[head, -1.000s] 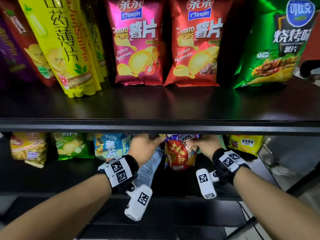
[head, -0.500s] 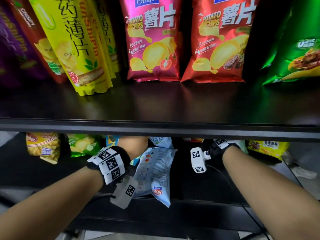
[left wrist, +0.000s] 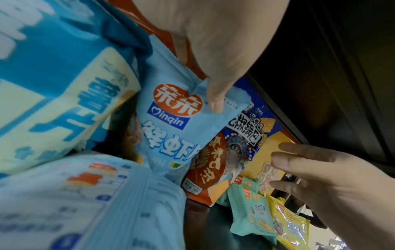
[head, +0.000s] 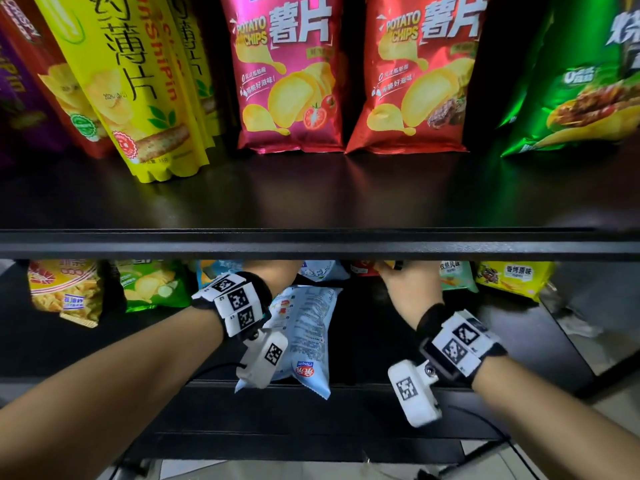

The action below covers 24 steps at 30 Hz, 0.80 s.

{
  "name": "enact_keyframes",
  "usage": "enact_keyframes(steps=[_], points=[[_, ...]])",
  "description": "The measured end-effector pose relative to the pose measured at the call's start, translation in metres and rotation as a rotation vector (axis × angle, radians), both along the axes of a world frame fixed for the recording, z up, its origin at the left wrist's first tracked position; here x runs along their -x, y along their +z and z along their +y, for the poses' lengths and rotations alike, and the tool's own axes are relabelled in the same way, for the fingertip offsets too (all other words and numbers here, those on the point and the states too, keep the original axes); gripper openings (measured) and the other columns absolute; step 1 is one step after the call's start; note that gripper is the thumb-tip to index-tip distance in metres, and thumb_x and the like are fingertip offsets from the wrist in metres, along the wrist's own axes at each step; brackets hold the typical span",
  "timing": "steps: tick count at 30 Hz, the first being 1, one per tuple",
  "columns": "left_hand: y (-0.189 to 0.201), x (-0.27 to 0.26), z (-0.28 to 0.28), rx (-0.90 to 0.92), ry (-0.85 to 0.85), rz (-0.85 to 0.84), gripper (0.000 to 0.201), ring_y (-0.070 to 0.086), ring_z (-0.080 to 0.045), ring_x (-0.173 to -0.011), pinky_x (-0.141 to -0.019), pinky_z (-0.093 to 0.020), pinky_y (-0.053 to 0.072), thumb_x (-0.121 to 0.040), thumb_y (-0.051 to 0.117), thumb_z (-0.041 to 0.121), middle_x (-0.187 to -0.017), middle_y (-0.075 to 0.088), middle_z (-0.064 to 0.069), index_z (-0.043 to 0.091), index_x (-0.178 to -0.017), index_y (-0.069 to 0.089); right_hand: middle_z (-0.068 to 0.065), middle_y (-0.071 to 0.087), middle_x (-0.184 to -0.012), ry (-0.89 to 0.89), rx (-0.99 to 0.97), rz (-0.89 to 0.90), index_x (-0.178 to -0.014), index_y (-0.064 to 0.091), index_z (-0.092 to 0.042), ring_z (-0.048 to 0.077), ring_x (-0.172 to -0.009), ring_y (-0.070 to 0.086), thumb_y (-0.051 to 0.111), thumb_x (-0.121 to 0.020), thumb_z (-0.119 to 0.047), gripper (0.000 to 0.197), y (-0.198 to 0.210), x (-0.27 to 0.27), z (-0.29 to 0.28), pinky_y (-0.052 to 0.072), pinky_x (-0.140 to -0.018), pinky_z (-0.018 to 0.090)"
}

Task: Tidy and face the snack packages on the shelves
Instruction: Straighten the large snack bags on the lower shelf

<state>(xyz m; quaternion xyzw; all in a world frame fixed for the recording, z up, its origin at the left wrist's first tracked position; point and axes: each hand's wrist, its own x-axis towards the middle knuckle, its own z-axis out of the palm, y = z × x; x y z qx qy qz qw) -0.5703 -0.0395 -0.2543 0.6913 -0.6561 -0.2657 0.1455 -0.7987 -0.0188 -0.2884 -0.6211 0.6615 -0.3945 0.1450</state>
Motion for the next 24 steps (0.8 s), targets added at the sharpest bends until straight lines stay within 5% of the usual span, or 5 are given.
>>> enact_keyframes(steps=[4, 7, 10, 19, 24], points=[[0.002, 0.015, 0.010, 0.132, -0.013, 0.076, 0.039, 0.037, -0.005, -0.055, -0.050, -0.016, 0.034, -0.102, 0.052, 0.031, -0.063, 0.041, 0.013, 0.030, -0.065, 0.042, 0.011, 0.063, -0.120, 0.200, -0.084, -0.009, -0.119, 0.064, -0.009, 0.027, -0.117, 0.057, 0.080, -0.079, -0.029, 0.047, -0.001, -0.014, 0.014, 0.047, -0.102, 0.042], [0.006, 0.029, 0.022, 0.167, -0.159, -0.018, 0.028, 0.050, -0.002, -0.067, -0.057, -0.006, 0.035, -0.106, 0.043, 0.036, -0.078, 0.055, 0.015, 0.036, -0.083, 0.060, 0.007, 0.065, -0.121, 0.260, -0.072, -0.098, -0.117, 0.066, -0.013, 0.026, -0.118, 0.058, 0.085, -0.074, -0.023, 0.049, -0.001, -0.017, 0.015, 0.047, -0.102, 0.043], [0.012, 0.044, 0.034, 0.341, -0.212, 0.072, 0.023, 0.065, -0.024, -0.096, -0.075, -0.022, 0.037, -0.102, 0.057, 0.025, -0.102, 0.073, -0.009, 0.011, -0.105, 0.075, 0.002, 0.064, -0.114, 0.259, -0.068, -0.148, -0.104, 0.065, -0.017, 0.022, -0.111, 0.060, 0.090, -0.064, -0.024, 0.047, 0.001, -0.018, 0.018, 0.048, -0.094, 0.033], [0.016, 0.066, 0.062, 0.517, -0.425, 0.435, 0.004, 0.065, -0.013, -0.091, -0.085, -0.026, 0.049, -0.089, 0.073, 0.011, -0.094, 0.073, 0.000, 0.012, -0.086, 0.069, -0.007, 0.073, -0.099, 0.244, -0.038, -0.212, -0.108, 0.060, -0.028, 0.015, -0.092, 0.070, 0.080, -0.067, -0.021, 0.046, -0.006, 0.000, 0.031, 0.057, -0.086, 0.037], [0.013, 0.057, 0.065, 0.579, -0.239, 0.305, 0.060, 0.051, -0.005, -0.114, -0.099, -0.017, 0.037, -0.077, 0.085, 0.034, -0.125, 0.061, 0.002, 0.010, -0.125, 0.059, 0.001, 0.077, -0.094, 0.124, -0.042, -0.409, -0.099, 0.072, -0.011, 0.012, -0.086, 0.074, 0.090, -0.064, -0.006, 0.040, 0.005, 0.043, 0.043, 0.061, -0.075, 0.032]])
